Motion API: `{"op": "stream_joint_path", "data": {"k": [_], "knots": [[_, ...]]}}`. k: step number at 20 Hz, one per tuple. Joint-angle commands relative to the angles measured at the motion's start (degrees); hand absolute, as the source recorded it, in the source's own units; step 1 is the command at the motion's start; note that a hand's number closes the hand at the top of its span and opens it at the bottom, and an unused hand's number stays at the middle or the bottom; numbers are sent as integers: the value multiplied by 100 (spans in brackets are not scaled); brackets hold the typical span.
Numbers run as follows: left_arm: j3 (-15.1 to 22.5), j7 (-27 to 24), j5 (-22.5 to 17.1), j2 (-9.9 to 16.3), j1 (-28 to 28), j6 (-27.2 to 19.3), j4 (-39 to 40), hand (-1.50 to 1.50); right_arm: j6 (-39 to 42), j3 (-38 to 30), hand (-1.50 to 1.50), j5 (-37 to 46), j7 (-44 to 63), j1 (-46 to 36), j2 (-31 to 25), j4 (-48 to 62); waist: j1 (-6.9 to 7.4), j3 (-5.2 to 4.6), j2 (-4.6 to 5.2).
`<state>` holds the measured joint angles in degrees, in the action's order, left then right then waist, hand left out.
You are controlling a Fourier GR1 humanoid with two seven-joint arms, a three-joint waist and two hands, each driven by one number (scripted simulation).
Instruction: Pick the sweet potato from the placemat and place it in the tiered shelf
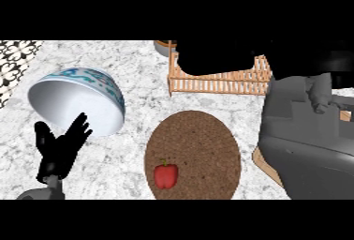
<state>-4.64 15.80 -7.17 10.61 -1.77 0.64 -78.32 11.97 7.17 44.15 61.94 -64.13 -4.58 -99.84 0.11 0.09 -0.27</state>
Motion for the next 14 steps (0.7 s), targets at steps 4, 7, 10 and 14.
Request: {"op": "stream_joint_path", "data": {"k": [4,7,10,14], "knots": [[16,-29,60,-43,-119,23,230,0,370,-1144,150,-438,-483,-669,-781,1259,19,-13,39],[77,167,27,-155,201,-79,-279,0,633,-999,150,-484,-302,-659,-709,1302,36,-11,14],[58,197,-22,-62,106,76,-226,0,466,-1209,150,-536,-1127,-1051,-999,2505,113,-14,48],[1,213,107,-158,-264,-163,93,0,379,-999,150,-464,-1738,-502,-1028,2618,39,-11,48]]}}
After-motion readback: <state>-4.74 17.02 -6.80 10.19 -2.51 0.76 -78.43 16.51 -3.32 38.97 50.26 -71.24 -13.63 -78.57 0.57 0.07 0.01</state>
